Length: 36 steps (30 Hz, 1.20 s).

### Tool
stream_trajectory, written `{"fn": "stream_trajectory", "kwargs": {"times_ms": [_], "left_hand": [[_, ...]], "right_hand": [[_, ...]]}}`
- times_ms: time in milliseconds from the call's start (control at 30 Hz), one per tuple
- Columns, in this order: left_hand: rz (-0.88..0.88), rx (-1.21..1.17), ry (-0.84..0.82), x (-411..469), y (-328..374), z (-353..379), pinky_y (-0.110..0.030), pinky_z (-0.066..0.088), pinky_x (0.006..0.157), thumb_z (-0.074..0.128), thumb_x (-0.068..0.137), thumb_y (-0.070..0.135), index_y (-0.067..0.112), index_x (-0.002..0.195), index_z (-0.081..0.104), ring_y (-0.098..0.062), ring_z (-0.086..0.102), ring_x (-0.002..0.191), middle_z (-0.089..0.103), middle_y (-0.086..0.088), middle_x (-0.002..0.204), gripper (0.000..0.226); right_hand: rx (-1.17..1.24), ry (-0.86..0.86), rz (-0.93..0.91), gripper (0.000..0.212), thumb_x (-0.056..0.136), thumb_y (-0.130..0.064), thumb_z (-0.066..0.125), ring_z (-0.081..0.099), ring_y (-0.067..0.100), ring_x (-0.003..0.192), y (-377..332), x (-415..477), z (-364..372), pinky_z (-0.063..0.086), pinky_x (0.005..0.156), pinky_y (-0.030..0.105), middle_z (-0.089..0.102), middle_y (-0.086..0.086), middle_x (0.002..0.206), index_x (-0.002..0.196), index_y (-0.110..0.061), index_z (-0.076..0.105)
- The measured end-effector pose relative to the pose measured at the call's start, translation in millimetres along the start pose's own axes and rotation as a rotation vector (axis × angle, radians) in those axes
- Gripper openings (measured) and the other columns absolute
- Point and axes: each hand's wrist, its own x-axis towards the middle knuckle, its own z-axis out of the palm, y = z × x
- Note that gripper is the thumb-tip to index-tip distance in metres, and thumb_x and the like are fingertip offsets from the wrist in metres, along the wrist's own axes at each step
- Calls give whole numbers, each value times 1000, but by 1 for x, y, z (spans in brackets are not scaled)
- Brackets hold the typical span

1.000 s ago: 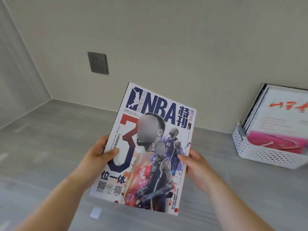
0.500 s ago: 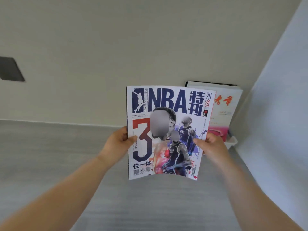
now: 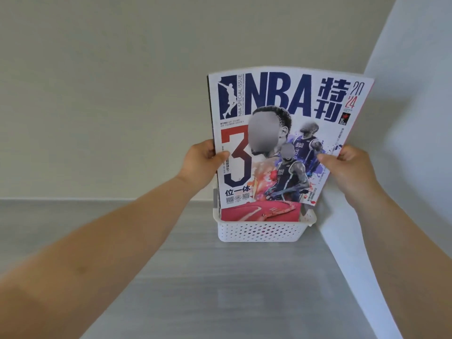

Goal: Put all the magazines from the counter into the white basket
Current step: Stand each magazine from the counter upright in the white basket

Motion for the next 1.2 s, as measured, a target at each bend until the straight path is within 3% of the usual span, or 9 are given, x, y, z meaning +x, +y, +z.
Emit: {"fn": "stream_trajectory", "kwargs": {"times_ms": [67,167,433,633,767,900,967,1100,1200], "left_hand": [[-24,31,-2,8,-6,9,-28,53,73,52,87,9,7,105,62,-19,62,83,63,1,92,20],[-74,52,-7,13,-20,20,-35,52,80,53,87,10,8,103,63,-21,62,85,64,0,91,20],[-163,190,-67,12,-56,34,-24,51,70,57,85,17,13,97,67,-18,65,80,66,3,84,17],[-195,344,-40,6,-77,39,-26,51,71,58,84,19,15,98,67,-16,60,75,63,5,80,18],[-201,363,-39,3,-85,41,-38,55,77,58,83,19,15,93,67,-25,63,76,62,4,75,14],[-148,525,13,6,-90,41,-30,47,59,65,77,28,21,81,52,-23,58,72,54,8,68,16],[-183,514,79,6,-95,39,-27,40,57,71,71,31,22,89,43,-18,52,73,49,9,76,34],[-478,322,31,7,-100,37,-39,43,87,76,68,26,11,130,33,-26,52,105,50,-8,118,77],[-647,182,-185,5,-106,36,-37,45,92,69,76,16,6,123,49,-28,55,107,59,-13,121,52]], "right_hand": [[-57,-28,-6,16,84,-5,56,53,9,61,10,7,0,37,40,3,58,6,87,98,3,62],[-69,-45,30,20,85,-5,56,54,19,74,27,11,2,43,55,16,57,6,91,102,4,60],[-43,-70,191,20,83,-4,58,50,2,62,73,3,11,41,45,12,58,3,91,103,0,61],[-50,-83,254,24,83,0,56,57,23,83,89,1,26,44,76,33,62,14,102,107,2,59],[-58,-64,278,24,83,0,56,60,31,93,98,2,34,47,83,42,63,21,113,107,1,60],[-50,-48,295,8,82,-5,59,58,26,80,106,5,35,49,79,43,66,23,100,89,-3,61],[-57,-47,277,10,82,-7,60,58,28,82,110,7,36,48,78,42,66,18,99,91,-7,60],[-20,-54,342,42,81,-11,62,53,19,85,120,9,39,41,75,32,53,4,105,120,-9,47],[1,-178,520,37,85,-13,58,54,14,70,131,12,39,41,60,25,60,8,98,120,-4,50]]}}
